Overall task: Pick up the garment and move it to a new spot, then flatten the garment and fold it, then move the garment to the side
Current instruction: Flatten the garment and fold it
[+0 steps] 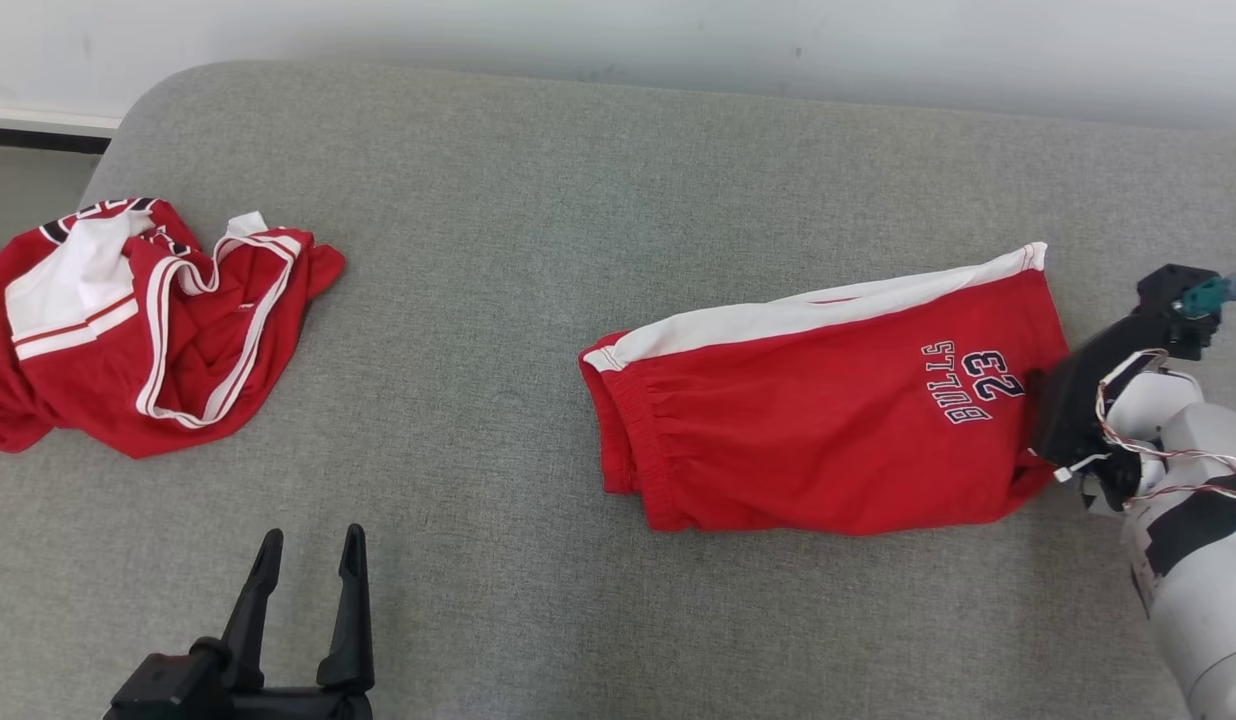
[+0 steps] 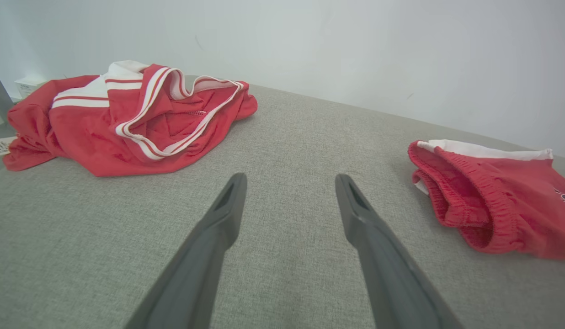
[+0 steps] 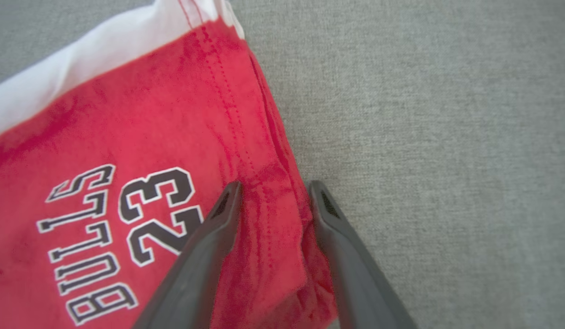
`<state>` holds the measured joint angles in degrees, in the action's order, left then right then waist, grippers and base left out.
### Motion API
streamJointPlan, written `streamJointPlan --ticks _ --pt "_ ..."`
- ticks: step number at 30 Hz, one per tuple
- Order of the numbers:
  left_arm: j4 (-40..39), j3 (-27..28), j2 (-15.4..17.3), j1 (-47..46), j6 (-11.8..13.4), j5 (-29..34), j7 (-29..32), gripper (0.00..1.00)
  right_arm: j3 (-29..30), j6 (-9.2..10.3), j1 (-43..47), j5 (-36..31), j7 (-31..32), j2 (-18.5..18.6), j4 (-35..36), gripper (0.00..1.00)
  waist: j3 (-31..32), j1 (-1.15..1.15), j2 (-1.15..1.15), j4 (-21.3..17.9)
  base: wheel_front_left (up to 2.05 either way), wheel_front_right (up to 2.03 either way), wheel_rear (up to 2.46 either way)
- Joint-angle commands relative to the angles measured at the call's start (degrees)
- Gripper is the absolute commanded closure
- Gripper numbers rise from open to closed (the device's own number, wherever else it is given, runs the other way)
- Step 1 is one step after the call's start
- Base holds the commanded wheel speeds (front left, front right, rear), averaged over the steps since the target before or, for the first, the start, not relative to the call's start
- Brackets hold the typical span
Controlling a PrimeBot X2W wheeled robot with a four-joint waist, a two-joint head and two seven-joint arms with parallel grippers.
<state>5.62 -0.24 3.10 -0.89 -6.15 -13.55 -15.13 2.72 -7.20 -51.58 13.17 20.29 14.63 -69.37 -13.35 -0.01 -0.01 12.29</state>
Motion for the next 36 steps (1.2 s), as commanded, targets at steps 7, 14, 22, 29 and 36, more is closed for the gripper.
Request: streamJointPlan --ticks 7,14,22,29,36 --pt "0.49 0.96 -0.22 -0.68 -0.37 -0.35 -0.02 0.00 -2.50 -0.17 4.12 1.79 -0.24 0.06 0.58 1.00 0.44 0.01 0.01 -1.42 0.00 0.00 0.00" --pt "0.73 0.70 -0.22 -0.03 -0.23 -1.65 -0.03 0.00 -3.03 -0.16 5.94 1.65 -5.64 3.94 4.08 1.00 2.54 0.01 0.01 -3.85 0.00 0.00 0.00" --pt "0.96 -0.01 -0.21 0.86 0.00 -2.10 -0.03 0.00 -1.85 -0.20 8.63 -2.75 -9.96 9.41 6.51 1.00 4.86 0.01 0.01 -6.54 0.00 0.00 0.00" --pt "1.34 0.02 -0.22 1.36 0.18 -2.12 -0.02 0.00 -2.04 -0.20 9.40 -7.45 -11.13 7.63 10.80 1.00 6.23 0.01 0.01 -7.69 0.00 0.00 0.00" --pt "1.85 0.15 -0.21 2.60 -0.26 -1.12 -0.03 0.00 -8.73 -0.20 10.37 -8.03 -6.97 1.68 18.82 1.00 8.19 0.01 0.01 -8.37 0.00 0.00 0.00"
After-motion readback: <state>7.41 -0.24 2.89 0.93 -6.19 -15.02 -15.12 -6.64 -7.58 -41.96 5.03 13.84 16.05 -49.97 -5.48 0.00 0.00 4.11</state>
